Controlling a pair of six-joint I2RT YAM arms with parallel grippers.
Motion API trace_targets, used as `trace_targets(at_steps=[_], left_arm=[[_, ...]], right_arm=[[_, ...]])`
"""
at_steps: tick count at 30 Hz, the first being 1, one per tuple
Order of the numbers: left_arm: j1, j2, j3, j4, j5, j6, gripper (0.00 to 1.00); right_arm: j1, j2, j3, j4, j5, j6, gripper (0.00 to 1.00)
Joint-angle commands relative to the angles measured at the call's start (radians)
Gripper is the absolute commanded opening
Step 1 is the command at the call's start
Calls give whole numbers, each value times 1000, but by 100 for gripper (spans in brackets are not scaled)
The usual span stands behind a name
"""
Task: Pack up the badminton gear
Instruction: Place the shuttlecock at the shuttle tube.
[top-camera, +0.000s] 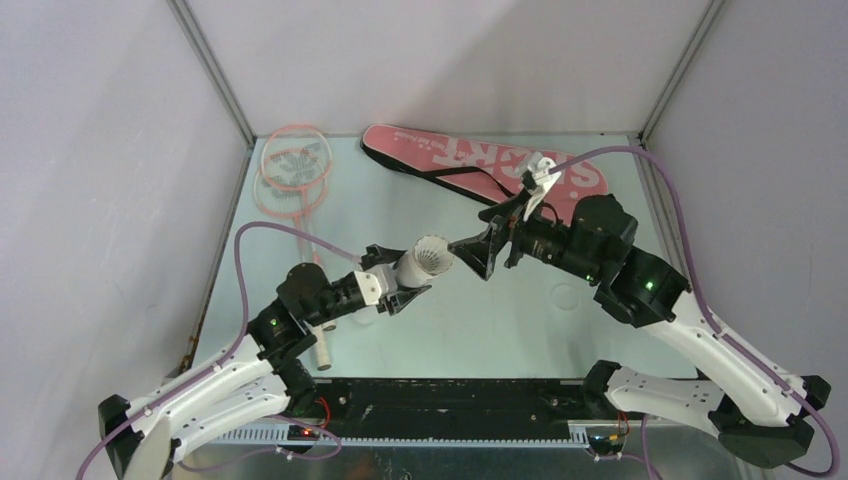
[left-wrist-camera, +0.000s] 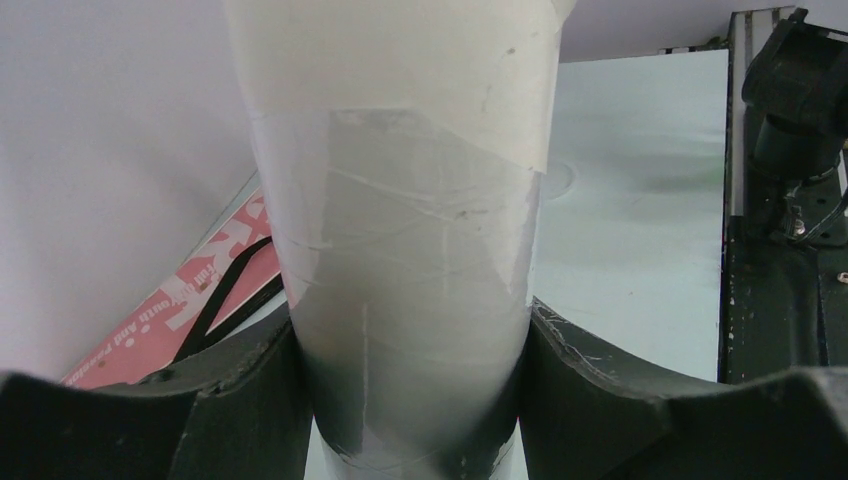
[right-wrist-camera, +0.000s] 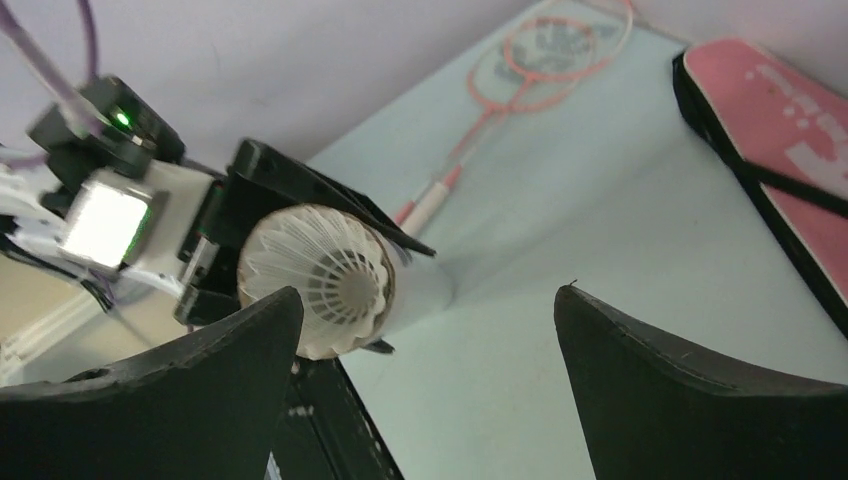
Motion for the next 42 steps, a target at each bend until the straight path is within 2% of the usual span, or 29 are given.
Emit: trace_targets(at_steps=[1, 8, 13, 17, 24, 27, 36, 39, 42], left_arm=[[-4, -1, 56, 11, 19, 57, 32], [-4, 27, 84, -31, 51, 89, 32], [-4, 26, 87, -48, 85, 110, 32], [-5, 27, 85, -47, 92, 112, 32], [-4, 36, 88, -46, 95, 115, 32], [-4, 35, 86, -49, 78, 110, 32], [-3, 16, 52, -17, 54, 92, 31], [-3, 13, 48, -16, 47, 90, 31], [-4, 7, 41, -14, 36, 88, 31]], right_arm=[[-4, 38, 57, -177, -20, -55, 99], [-11, 131, 58, -158, 8, -44, 99], [-3, 208, 80, -176, 105, -12, 99], [38, 274, 101, -186, 167, -18, 100], [93, 360, 139, -171, 168, -32, 99], [92, 336, 149, -158, 142, -51, 99], [45, 86, 149, -153, -36, -87, 99], [20, 14, 148, -192, 3, -77, 99], [-12, -29, 139, -249, 159, -37, 99]])
